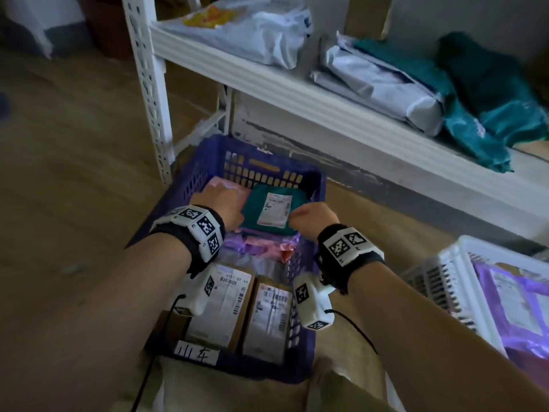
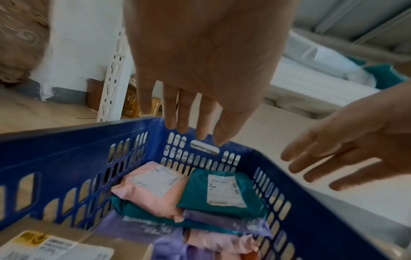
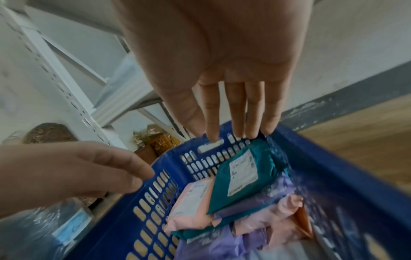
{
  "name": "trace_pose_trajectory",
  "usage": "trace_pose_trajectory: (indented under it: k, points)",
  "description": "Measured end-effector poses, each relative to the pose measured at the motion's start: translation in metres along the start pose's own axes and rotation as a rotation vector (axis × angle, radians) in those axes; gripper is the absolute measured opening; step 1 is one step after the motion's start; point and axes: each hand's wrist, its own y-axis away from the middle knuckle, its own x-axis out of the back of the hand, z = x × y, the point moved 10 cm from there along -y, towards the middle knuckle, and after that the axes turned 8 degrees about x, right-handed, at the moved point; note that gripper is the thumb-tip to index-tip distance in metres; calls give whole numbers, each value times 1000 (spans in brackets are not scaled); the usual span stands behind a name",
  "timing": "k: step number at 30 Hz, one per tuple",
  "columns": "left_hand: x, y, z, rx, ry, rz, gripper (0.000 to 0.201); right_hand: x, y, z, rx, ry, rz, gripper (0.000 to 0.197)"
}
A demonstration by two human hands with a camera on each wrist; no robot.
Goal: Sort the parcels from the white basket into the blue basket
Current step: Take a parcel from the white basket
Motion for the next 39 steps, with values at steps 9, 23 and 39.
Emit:
trace_pose_trajectory:
  k: [9, 23, 39]
  points:
    - [-40, -75, 9, -3, -91, -131, 41, -41, -78, 44, -154, -95, -80, 28]
    - [-136, -161, -4, 216, 329, -355, 36, -72, -146, 93, -331, -346, -7, 62]
    - [-39, -112, -15, 240, 769, -22, 22, -14, -97, 71, -323, -634, 202, 24]
